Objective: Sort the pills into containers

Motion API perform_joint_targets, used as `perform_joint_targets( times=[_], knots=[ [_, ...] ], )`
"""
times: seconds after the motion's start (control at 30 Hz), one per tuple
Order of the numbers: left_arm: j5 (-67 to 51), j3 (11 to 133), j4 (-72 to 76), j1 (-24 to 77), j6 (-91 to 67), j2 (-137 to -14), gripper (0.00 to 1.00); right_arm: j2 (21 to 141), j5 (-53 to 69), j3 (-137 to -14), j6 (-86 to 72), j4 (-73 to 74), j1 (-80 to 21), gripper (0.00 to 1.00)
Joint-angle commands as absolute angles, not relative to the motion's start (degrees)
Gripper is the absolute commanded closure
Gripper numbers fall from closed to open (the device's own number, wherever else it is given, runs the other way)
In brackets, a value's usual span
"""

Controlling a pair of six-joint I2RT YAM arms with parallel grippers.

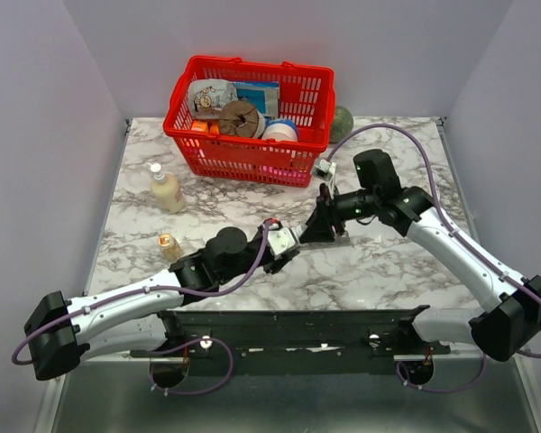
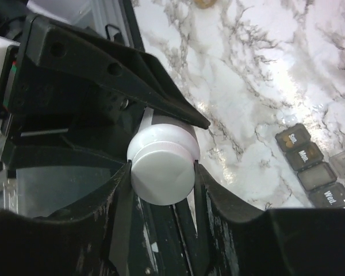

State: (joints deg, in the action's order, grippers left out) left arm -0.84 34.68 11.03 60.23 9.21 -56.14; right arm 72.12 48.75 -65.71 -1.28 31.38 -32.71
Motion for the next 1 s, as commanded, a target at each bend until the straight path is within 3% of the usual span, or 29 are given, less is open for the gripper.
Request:
perform_joint_targets(
  times=[0.0, 0.1, 0.3, 0.4, 0.43, 0.47, 0.6, 0.8, 0.97],
  knots=[
    [-15.61, 37.79, 5.72, 58.45, 12.3, -55.64, 1.0, 73.21, 68.88, -71.96, 38.55, 50.64, -35.94, 0.83],
    [-28.35, 37.18, 3.35, 56.26, 12.57, -53.8, 1.0, 74.44, 66.55, -73.73, 64.11, 64.05, -39.81, 0.82],
    [-41.92, 36.83, 1.23, 52.65, 9.06, -53.43, 1.0, 75.85, 54.68, -74.0, 67.43, 60.83, -43.33, 0.76],
    [-37.65, 35.51, 3.68, 52.65, 7.65, -52.57, 1.0, 75.94, 55.8, -75.06, 61.82, 59.33, -43.59, 0.52],
    [-36.14, 35.07, 4.39, 52.65, 7.47, -52.3, 1.0, 75.76, 56.33, -75.23, 60.13, 59.24, -43.51, 0.32],
    [-34.64, 34.29, 5.61, 52.65, 7.56, -51.95, 1.0, 75.5, 56.42, -75.32, 57.68, 57.5, -43.42, 0.23],
    [-26.21, 33.22, 7.29, 52.82, 6.16, -49.93, 1.0, 73.48, 55.72, -74.1, 36.92, 50.3, -40.97, 0.01],
    [-11.36, 33.75, 7.12, 57.04, 6.77, -50.27, 1.0, 66.37, 55.56, -64.62, 1.32, 27.45, -30.33, 0.0],
    [-0.47, 35.06, 9.66, 60.64, 7.03, -53.17, 1.0, 65.04, 48.08, -57.84, -9.48, 21.72, -30.15, 0.0]
  ],
)
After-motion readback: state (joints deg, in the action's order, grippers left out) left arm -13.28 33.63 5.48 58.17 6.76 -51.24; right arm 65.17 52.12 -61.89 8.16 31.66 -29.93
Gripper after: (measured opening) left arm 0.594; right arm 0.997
